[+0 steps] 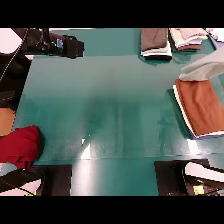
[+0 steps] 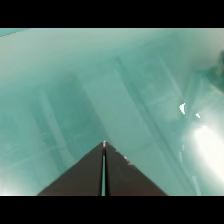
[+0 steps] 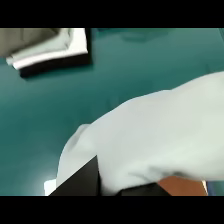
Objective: Fold the shirts.
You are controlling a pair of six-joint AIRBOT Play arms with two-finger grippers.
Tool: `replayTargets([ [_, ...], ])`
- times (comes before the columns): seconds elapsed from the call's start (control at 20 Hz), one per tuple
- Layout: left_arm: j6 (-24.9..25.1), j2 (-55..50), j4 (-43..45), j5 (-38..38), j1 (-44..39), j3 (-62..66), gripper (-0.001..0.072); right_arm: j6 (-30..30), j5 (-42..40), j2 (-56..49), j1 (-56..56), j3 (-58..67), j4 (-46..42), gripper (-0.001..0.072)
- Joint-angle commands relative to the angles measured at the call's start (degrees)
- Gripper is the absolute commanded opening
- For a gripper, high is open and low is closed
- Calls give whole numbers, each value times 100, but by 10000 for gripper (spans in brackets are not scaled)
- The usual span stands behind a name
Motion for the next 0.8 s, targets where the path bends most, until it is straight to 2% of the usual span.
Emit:
replayTargets([
  [0.0,52,-2,7,-22,-2,0,27,192,745,107,-4,-149,-485,19],
  [0.3,199,-2,4,-24,-2,0,27,365,629,1543,-120,-2671,-1239,19],
  [0.45,223,-2,7,-26,-2,0,27,525,780,2317,-490,-4009,-1228,22],
  [0.5,297,-2,7,-28,-2,0,27,525,782,2549,-603,-4376,-1231,56],
  [0.6,345,-2,7,-28,-2,0,27,522,761,2983,-872,-5034,-1248,506],
  [0.65,345,-2,7,-26,-2,0,27,522,730,3150,-1043,-5274,-1287,672],
  [0.75,348,-2,7,-24,-2,0,27,540,723,3368,-1305,-5451,-1679,697],
])
